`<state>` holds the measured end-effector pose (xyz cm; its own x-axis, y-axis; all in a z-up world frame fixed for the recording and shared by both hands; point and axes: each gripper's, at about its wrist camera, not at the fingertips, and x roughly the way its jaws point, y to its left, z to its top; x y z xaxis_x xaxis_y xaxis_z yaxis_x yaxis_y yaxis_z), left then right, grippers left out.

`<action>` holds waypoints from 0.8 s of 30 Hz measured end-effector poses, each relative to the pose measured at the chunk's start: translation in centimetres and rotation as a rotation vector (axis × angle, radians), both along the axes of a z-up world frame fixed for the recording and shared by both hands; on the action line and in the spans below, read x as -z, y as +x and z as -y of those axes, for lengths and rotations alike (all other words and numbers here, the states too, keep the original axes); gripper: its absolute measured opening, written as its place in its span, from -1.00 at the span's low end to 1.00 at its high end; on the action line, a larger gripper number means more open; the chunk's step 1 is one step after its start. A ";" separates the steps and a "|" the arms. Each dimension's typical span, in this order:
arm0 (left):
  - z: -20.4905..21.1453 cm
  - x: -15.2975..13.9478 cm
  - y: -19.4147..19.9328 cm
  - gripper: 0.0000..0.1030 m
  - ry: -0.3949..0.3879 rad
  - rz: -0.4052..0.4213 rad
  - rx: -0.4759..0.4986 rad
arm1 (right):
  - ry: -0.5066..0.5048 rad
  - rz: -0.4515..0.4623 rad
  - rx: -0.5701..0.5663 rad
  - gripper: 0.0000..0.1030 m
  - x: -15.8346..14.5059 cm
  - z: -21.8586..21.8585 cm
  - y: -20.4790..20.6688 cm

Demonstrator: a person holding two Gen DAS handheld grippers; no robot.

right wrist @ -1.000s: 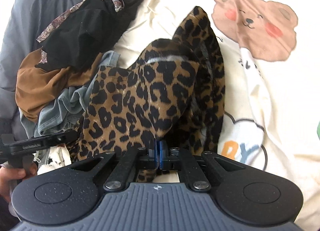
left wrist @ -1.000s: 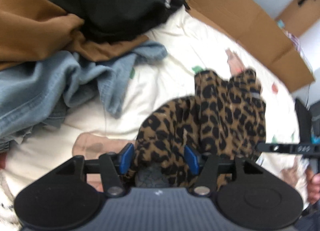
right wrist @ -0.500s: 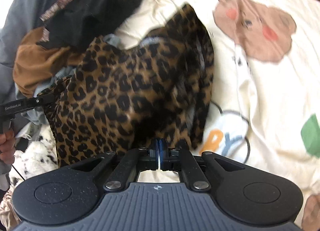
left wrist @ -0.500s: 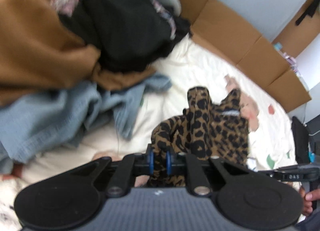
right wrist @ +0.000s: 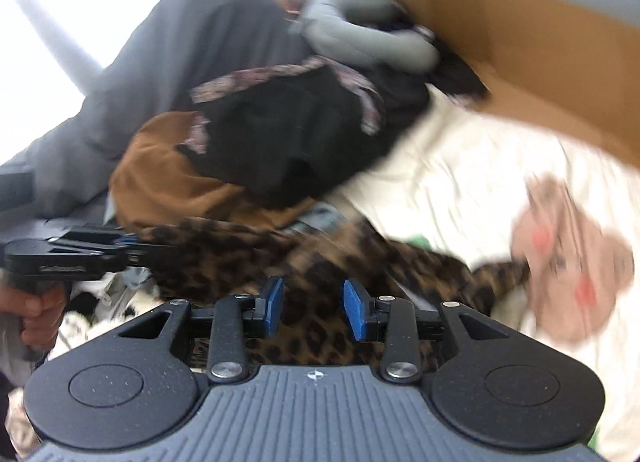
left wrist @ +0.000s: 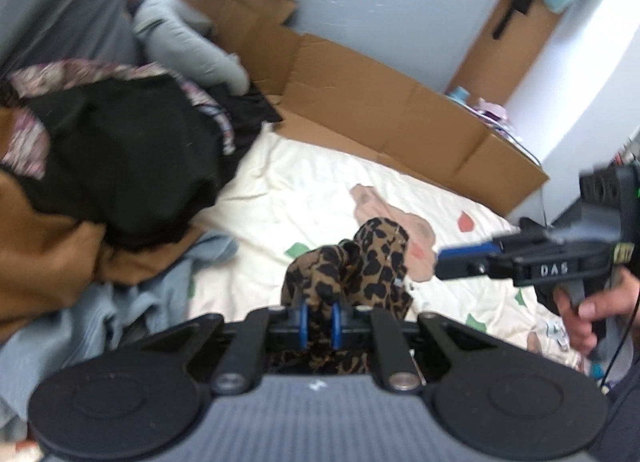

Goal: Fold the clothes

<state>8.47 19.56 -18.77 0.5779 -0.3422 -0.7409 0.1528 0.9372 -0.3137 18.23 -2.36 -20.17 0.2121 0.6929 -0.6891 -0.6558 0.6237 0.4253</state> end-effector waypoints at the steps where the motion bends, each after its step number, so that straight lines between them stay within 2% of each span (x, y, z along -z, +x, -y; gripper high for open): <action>1: 0.3 -0.2 0.1 -0.77 0.000 0.005 0.014 | -0.006 0.020 -0.035 -0.27 -0.6 -0.6 0.0; 6: 1.6 -1.2 0.2 -0.77 0.000 0.028 0.071 | -0.056 0.093 -0.200 -0.25 -2.6 -3.3 0.1; 10: 2.3 -2.1 0.2 -0.77 0.005 0.045 0.112 | -0.080 0.134 -0.273 -0.25 -3.7 -4.5 0.2; 16: 2.8 -3.4 -0.4 -0.78 0.028 0.087 0.172 | -0.118 0.244 -0.402 -0.02 -5.6 -6.3 -0.7; 24: 2.4 -4.8 -1.0 -0.78 0.051 0.125 0.233 | -0.185 0.381 -0.612 -0.01 -7.4 -8.4 -1.8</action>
<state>7.49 17.19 -14.02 0.5764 -0.4407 -0.6881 0.4005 0.8864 -0.2322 16.41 6.01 -12.79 0.0735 0.6440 -0.7615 -0.9900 0.1391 0.0221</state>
